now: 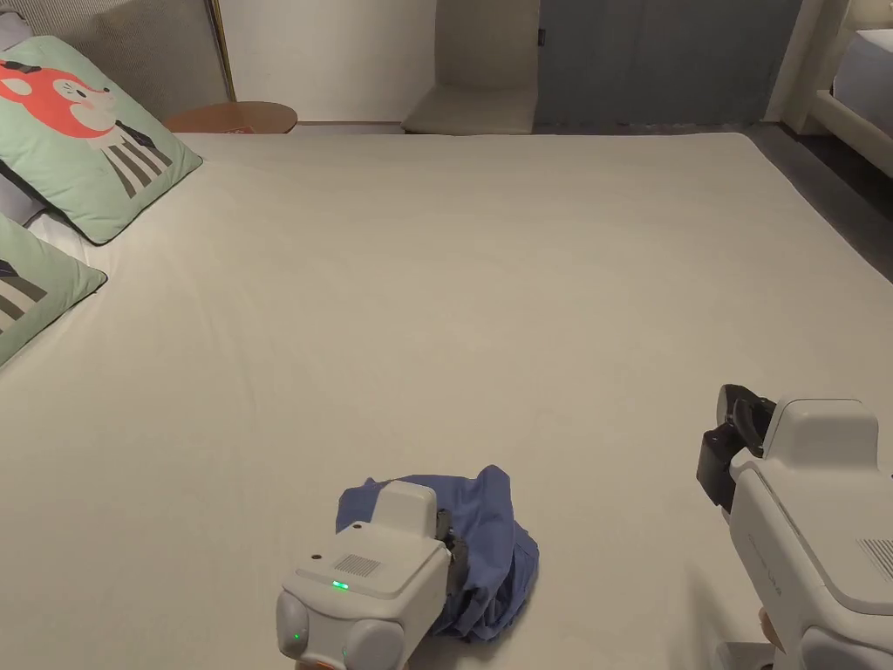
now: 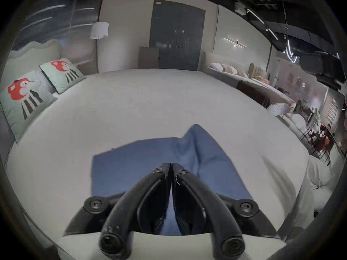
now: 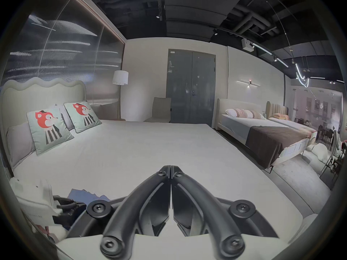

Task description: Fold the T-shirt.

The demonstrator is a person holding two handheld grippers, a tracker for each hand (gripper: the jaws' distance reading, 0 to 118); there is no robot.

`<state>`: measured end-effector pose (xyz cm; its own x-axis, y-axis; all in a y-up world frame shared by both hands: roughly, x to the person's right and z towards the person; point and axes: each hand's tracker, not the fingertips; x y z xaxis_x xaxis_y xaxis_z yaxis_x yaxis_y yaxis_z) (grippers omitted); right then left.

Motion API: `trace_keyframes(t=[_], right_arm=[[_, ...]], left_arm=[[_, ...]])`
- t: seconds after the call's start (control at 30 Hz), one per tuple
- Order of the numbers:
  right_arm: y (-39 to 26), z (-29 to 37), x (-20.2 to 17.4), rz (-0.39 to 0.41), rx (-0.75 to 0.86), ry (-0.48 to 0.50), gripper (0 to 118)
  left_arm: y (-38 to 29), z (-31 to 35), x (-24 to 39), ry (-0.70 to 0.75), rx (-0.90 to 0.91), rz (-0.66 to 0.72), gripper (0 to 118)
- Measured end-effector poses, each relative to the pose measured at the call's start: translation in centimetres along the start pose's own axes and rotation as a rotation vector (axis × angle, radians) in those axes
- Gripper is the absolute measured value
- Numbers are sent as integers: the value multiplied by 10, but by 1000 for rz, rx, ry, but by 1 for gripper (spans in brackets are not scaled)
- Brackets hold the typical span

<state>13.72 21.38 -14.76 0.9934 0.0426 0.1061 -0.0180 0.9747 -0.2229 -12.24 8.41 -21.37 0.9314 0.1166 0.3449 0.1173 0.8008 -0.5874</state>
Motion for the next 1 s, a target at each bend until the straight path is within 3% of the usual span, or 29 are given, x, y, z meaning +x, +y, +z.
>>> trace_keyframes(t=[0.37, 0.43, 0.5, 1.0], right_arm=[[-4, 5, 16, -1, -17, -32, 1], [-2, 6, 15, -2, -16, -32, 1], [-1, 7, 14, -4, -14, -31, 1], [26, 22, -17, -7, 114, 38, 1]], left_arm=[[-5, -10, 61, -2, -30, -72, 0], [-4, -7, 66, -88, -42, -44, 0], [-5, -10, 67, -79, -43, -54, 0], [83, 86, 11, 51, 345, -85, 0]])
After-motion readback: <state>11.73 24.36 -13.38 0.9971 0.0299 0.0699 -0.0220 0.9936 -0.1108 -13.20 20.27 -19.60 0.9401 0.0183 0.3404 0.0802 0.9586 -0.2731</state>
